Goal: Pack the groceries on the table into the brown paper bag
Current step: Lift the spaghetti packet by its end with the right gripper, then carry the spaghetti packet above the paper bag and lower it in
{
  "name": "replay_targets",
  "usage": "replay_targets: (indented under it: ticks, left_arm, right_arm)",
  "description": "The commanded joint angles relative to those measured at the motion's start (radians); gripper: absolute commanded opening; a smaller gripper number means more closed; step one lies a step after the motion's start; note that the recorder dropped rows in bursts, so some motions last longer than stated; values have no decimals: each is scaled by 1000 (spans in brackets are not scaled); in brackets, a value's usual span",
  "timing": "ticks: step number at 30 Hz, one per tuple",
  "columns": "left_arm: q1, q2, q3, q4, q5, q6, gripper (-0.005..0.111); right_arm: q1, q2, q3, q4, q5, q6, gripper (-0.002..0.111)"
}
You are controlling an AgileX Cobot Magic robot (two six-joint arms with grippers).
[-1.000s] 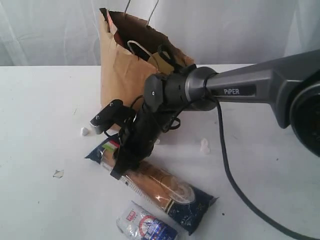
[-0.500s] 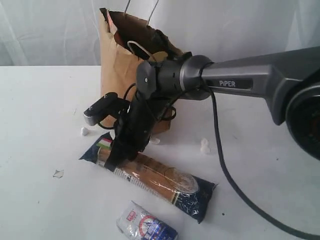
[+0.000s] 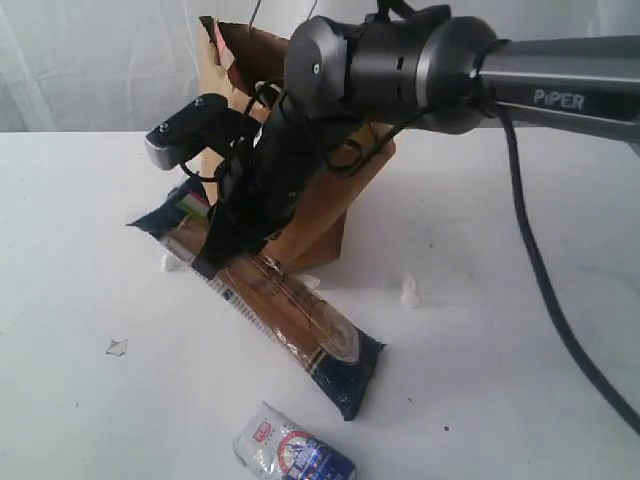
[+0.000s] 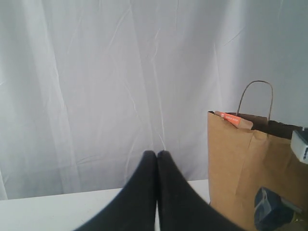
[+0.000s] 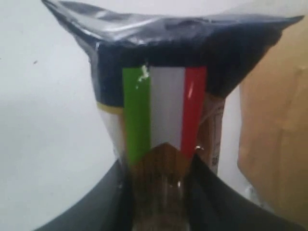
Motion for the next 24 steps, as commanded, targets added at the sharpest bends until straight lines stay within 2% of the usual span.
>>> replay_targets:
  ticks: [1,11,20,24]
  left_arm:
    - [-9,-8,6,16,-6,1,0]
    - [-9,-8,6,16,-6,1,0]
    - [-9,-8,6,16,-6,1,0]
    - [-9,-8,6,16,-6,1,0]
  right_arm:
    - [1,-62,-13,12,-22,-3,0]
    - [1,-227,-13,39,-64,6,0]
    - [1,-354,-13,44,-193,73,0]
    - [1,-404,-13,57,-320,111,0]
